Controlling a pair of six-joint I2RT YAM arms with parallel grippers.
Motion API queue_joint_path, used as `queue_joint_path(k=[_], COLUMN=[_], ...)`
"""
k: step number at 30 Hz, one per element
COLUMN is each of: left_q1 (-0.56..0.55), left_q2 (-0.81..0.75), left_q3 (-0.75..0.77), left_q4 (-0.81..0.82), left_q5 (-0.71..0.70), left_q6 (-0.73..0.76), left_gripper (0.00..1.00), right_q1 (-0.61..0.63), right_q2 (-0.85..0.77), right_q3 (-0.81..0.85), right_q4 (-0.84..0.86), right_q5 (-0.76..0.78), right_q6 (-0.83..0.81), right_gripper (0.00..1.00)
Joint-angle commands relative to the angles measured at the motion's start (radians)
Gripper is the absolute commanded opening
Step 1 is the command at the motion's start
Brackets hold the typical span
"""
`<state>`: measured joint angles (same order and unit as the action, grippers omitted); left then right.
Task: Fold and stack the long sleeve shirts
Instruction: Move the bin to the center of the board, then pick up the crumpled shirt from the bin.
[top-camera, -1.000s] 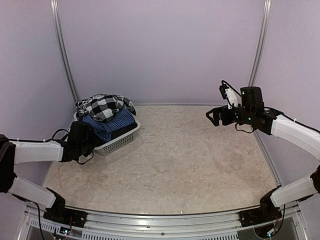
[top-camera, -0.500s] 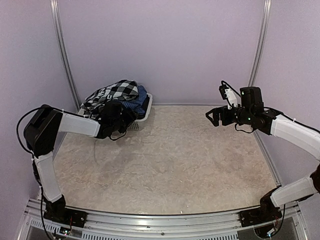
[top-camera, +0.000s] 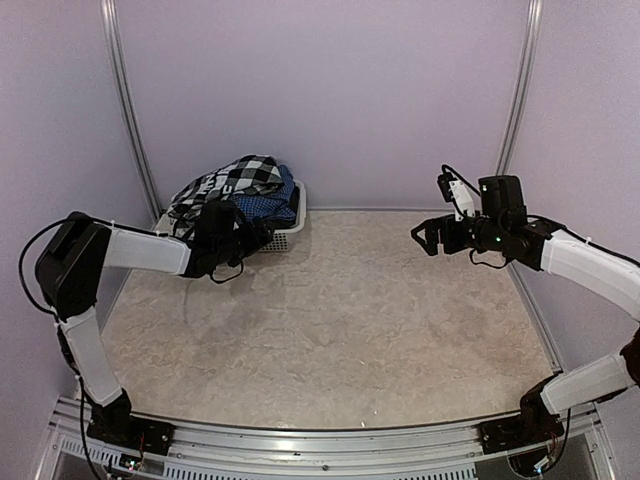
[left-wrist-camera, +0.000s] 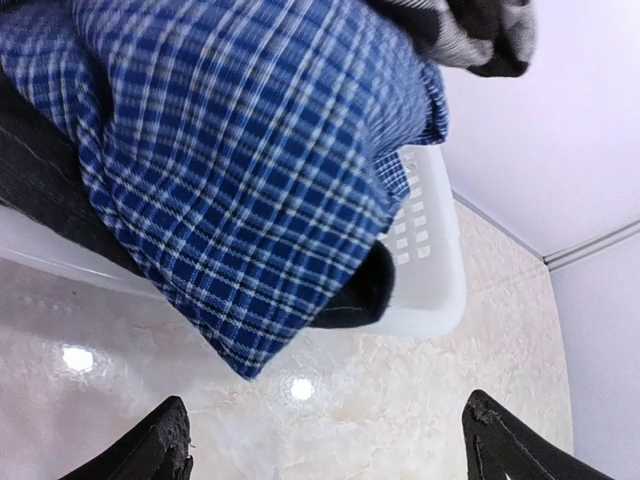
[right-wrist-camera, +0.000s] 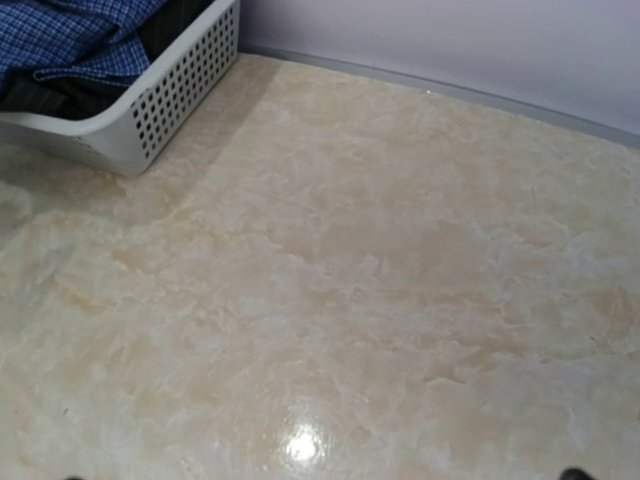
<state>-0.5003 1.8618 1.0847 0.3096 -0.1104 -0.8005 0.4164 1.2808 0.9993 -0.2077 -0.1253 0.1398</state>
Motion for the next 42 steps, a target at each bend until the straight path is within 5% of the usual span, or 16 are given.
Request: queue_joint_path(k=[1,6,11,17,25,31,42], left_q1=[0.048,0.116,0.119,0.133,0.156,0.18,0.183], left_q2=[-0.137,-0.153,-0.005,0.17,0.273,0.318,0.27], left_q3=[-0.016,0.169,0.537,0.853,0.954,0.945,0.841], left_q4=[-0.074,-0.248,-0.578,-0.749,-0.783,-0.738,-0.589], left_q5=[0.054,0.168,0.137,0.091,0.094,0.022,-0.019], left_q6=[0.152,0.353,0.561,0.684,0.774,0.759,0.779], left_gripper=[0.89,0.9,0.99,0.99,0.99,0.83,0.22], right_q1=[0.017,0.02,0.026,0.03,0.031,0.031,0.031], right_q2=[-0.009,0.009,0.036,0.06,0.079,0.096,0.108], right_q3=[-0.014,-0.006,0.003,0.012,-0.007,-0.016,-0.013], right_q4=[-0.019,-0.013,-0.007,-0.01,0.0,0.012,0.01], right_q5=[0.006,-0.01,-0.028,-0.036,-0.042,-0.055,-0.056], right_q6=[0.004,-0.004,-0.008,-0.009,0.001,0.011,0.009], right_gripper=[1.0,1.0,1.0,1.0,1.0,0.99,1.0])
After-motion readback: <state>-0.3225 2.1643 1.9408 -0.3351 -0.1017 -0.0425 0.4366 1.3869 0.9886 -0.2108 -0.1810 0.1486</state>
